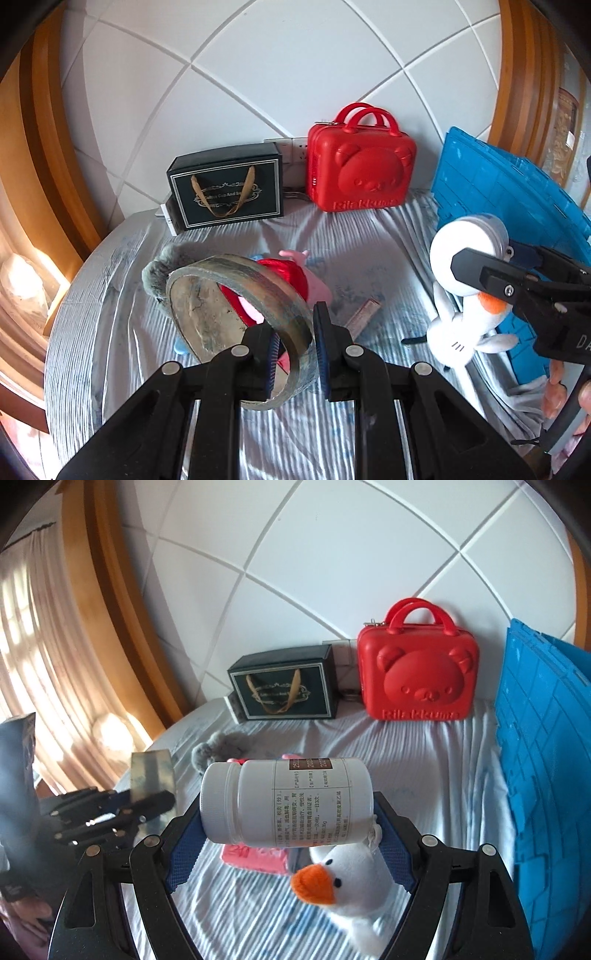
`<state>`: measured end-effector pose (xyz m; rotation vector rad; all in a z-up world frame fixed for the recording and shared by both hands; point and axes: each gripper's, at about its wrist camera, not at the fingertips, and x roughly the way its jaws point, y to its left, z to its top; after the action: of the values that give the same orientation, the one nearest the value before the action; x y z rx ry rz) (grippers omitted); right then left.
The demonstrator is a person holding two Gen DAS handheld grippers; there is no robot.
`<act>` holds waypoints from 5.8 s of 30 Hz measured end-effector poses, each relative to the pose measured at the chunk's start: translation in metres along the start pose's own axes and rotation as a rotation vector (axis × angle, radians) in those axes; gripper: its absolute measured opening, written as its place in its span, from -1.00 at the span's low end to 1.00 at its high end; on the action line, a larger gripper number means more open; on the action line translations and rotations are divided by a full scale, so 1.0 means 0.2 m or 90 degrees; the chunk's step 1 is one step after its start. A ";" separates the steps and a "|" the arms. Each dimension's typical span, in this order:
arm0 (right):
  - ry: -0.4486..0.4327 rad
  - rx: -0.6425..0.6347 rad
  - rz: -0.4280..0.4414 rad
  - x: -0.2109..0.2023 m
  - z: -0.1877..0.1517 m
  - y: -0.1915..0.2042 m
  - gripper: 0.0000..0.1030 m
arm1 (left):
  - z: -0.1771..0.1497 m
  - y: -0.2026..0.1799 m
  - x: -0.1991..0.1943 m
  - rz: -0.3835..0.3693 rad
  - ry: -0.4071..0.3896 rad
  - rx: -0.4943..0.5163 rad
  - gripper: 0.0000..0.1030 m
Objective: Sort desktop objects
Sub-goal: 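Carry the clear jar and white pill bottle with both tools over the blue bin, then open both tools to drop the jar and bottle into the bin, then move both tools back over the remaining items on the bed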
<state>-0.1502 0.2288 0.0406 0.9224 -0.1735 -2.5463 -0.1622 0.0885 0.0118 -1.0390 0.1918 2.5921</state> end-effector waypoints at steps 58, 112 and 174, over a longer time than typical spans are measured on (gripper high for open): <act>0.040 0.094 -0.378 -0.97 0.51 -2.11 0.62 | 0.93 -2.52 0.37 -0.145 0.005 0.261 -0.63; 0.078 0.085 -0.413 -1.31 0.15 -1.62 1.00 | 0.70 -2.11 -0.16 -0.192 -0.030 0.243 0.07; 0.243 0.184 -0.220 0.39 -0.54 -0.70 1.00 | -0.42 0.20 0.76 0.007 0.213 -0.135 0.51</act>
<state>-0.1838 0.3253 -0.1247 1.6557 -0.2920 -2.6264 -0.2250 0.0710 -0.1539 -1.5486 0.0008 2.4710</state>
